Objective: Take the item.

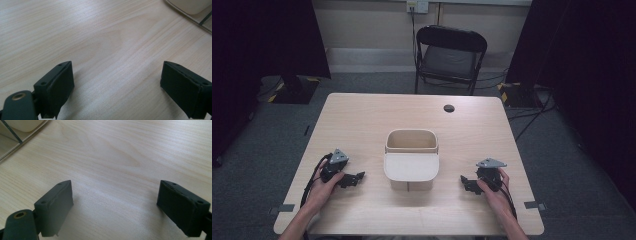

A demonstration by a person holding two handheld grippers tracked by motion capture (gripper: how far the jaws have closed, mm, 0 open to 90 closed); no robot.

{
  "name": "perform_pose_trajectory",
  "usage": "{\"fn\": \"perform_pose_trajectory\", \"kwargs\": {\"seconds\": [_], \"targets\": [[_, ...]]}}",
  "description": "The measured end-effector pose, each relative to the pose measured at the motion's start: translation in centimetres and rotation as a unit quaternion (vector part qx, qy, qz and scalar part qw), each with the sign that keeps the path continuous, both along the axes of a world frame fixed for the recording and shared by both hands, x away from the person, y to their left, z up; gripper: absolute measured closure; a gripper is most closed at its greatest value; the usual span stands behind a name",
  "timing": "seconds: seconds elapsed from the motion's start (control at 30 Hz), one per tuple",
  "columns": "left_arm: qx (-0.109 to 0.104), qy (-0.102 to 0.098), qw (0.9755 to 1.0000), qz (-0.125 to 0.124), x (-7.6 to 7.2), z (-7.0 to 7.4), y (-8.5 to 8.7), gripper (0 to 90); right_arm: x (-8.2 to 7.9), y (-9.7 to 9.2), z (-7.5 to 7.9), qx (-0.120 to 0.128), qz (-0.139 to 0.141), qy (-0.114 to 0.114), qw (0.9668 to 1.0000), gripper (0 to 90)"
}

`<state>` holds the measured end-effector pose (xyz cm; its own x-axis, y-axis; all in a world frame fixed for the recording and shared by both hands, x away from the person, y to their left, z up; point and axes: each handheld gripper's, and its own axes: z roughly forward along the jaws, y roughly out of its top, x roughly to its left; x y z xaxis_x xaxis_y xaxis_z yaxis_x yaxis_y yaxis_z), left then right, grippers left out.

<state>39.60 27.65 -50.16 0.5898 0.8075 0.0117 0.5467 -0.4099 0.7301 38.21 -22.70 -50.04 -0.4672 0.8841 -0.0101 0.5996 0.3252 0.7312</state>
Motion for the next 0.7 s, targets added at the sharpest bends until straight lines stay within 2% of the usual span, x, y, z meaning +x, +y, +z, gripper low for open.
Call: {"fn": "perform_pose_trajectory", "kwargs": {"seconds": [0.37,0.7], "targets": [[0.000,0.000,1.0000,0.000,0.00,0.00,0.00,11.0,-0.10,-0.03,0.14,0.005,0.006,0.002,1.0000,14.8],[0.001,0.000,1.0000,-0.001,0.01,0.01,0.01,11.0,-0.42,0.04,0.94,0.038,0.017,-0.010,0.9991,14.8]]}}
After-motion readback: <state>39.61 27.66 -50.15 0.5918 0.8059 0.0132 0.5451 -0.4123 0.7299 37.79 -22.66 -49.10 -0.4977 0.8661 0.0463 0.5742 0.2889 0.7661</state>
